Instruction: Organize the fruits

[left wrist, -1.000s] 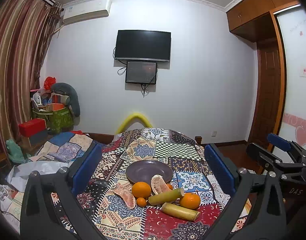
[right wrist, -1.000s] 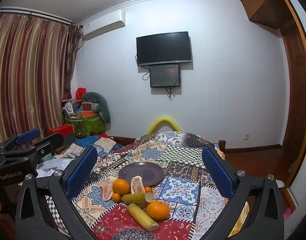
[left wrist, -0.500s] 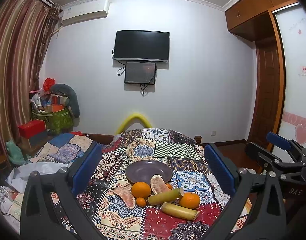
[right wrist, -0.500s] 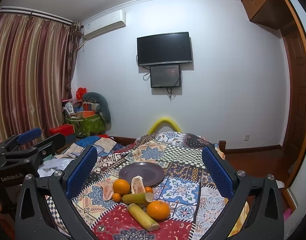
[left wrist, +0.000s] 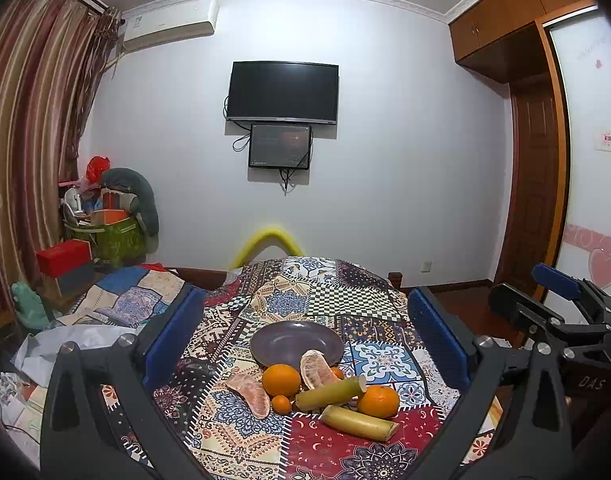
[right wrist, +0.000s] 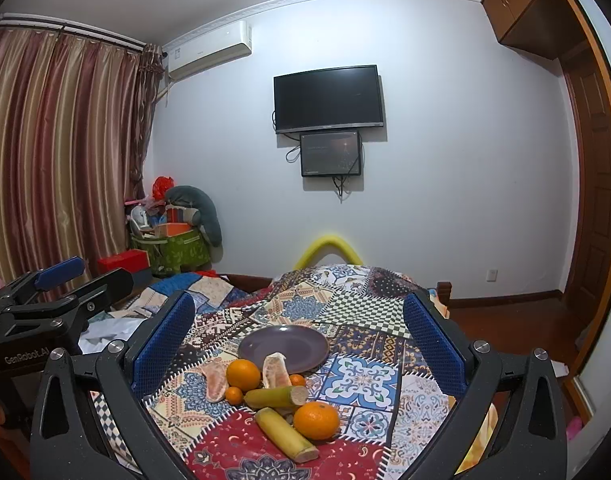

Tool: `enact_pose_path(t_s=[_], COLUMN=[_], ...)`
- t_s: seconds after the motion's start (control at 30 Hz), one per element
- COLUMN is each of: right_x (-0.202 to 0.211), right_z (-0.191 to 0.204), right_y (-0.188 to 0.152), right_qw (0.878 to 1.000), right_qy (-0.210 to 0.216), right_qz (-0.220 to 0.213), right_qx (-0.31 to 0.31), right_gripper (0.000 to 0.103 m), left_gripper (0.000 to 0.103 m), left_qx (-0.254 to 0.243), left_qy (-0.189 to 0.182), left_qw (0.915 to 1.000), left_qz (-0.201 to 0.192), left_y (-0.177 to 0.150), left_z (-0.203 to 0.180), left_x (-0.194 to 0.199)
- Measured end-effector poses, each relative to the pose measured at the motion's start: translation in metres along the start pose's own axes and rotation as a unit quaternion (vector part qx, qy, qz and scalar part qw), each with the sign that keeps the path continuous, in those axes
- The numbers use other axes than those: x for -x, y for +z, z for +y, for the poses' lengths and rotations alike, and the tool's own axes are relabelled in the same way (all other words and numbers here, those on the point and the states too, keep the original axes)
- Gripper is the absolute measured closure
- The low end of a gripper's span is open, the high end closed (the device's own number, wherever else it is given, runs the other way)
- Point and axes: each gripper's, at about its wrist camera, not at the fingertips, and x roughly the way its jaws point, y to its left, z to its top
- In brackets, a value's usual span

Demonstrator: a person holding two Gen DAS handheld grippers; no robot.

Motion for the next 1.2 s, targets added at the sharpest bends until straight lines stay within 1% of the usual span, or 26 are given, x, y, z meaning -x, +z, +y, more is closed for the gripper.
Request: enact_pose_path(t_s=[1.03, 1.2], right_x=[0.0009, -0.0044], right_z=[0.0015, 0.0], right_y=[-0.0008, -0.0039], right_qw=[1.0, 1.0], right_qy=[-0.002, -0.006], right_qz=[-0.003, 0.005], right_qx=[0.004, 0.005], right_gripper=[0.0, 0.0], left_gripper=[0.0, 0.0], left_qx=[0.002, 0.0], left_qy=[-0.003, -0.003], left_qw=[1.0, 1.0], left_qz=[0.001, 0.006], left_y=[-0.0011, -0.0036], left_z=[0.0009, 0.0027], left_x=[-0.0002, -0.0036])
